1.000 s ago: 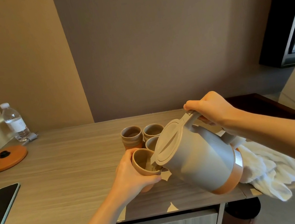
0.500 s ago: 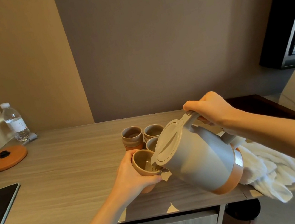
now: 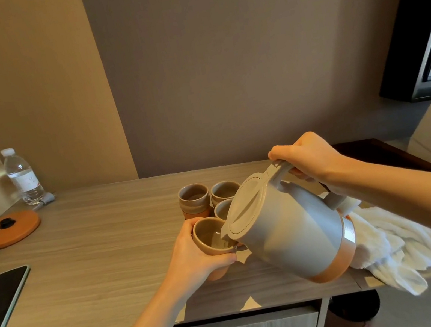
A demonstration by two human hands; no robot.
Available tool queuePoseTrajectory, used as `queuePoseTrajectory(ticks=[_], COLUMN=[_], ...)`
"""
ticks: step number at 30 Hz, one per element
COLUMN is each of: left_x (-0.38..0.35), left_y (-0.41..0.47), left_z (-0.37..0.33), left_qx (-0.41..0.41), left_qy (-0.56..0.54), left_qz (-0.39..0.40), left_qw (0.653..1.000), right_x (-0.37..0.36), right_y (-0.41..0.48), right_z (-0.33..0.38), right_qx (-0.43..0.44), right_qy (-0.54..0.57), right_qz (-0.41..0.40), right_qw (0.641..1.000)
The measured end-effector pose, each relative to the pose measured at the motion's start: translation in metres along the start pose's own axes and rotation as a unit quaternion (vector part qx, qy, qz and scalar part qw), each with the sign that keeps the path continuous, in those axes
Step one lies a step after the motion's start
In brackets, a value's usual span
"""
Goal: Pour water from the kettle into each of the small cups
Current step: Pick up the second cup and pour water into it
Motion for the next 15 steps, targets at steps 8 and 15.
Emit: queuePoseTrajectory(ticks=[8,15], left_x=[-0.0014,-0.0027], left_y=[-0.0014,-0.0025], left_z=[0.0032,0.0098], left_qx=[0.008,0.026], left_qy=[-0.019,-0.043], left_qz=[-0.006,-0.024], left_qw=[1.0,0.998], right_x=[0.0005,0.0016], right_y=[-0.0012,-0.0018], right_z=[0.0048,0.0053], right_qx=[0.008,0.004], right_qy=[-0.014,-0.014], right_qz=[0.003,-0.002], right_qw=[1.0,1.0])
Point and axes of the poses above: each hand's wrist, its own y-axis towards the middle knuckle, its own x-axis out of the back of the hand, z = x × y, the point moved 7 cm from there along y, towards the middle knuckle, and after that the axes turned 6 degrees about -y, right-handed, at the moved point
